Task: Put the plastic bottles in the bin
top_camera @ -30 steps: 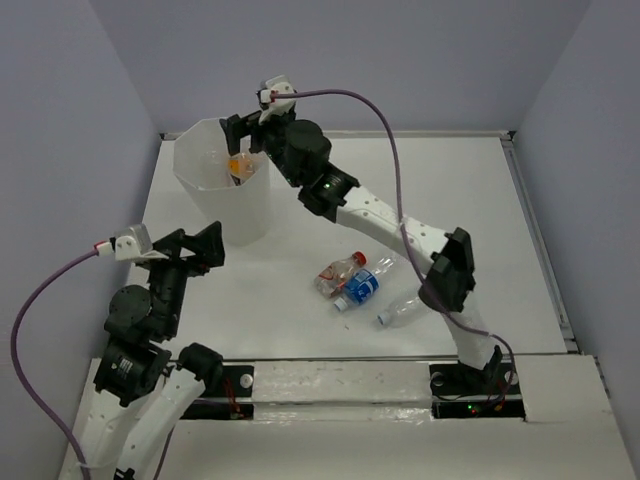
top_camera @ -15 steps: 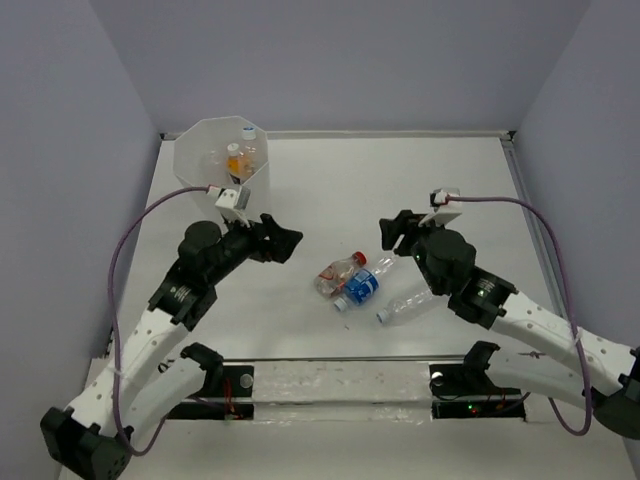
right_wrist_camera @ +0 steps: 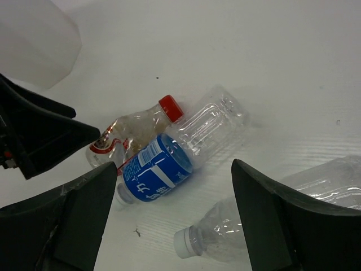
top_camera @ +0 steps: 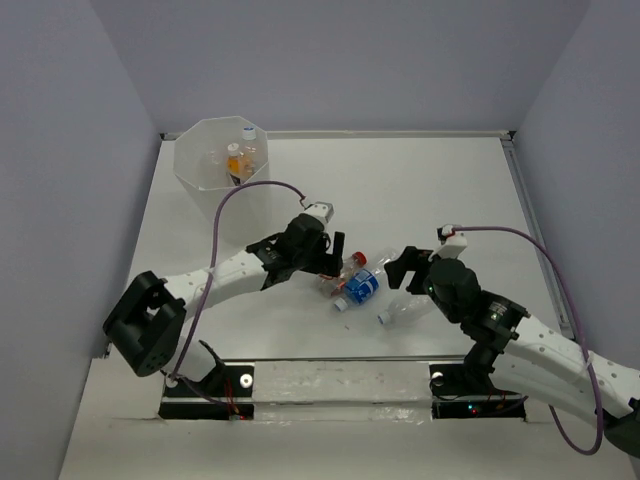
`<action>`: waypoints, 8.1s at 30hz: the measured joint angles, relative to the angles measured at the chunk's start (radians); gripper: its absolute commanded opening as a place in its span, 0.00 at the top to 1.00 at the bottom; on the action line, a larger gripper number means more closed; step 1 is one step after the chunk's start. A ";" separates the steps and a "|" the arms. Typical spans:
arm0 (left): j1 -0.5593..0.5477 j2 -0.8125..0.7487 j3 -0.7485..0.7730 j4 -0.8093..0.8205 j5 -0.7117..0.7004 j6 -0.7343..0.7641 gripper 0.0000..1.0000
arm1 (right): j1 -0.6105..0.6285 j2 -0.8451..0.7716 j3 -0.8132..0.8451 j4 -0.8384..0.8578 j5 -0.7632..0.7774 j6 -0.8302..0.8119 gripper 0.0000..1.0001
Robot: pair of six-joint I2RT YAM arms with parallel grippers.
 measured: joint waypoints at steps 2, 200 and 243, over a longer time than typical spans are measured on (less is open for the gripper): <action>-0.020 0.083 0.042 -0.003 -0.021 0.015 0.02 | 0.000 0.003 -0.013 -0.005 -0.016 0.006 0.12; -0.505 0.706 0.790 0.009 0.035 0.383 0.01 | -0.229 -0.434 0.335 -0.089 0.206 -0.269 0.05; 0.364 -0.111 0.740 0.382 -0.179 0.252 0.47 | -0.229 -0.343 0.078 -0.014 -0.101 -0.143 0.05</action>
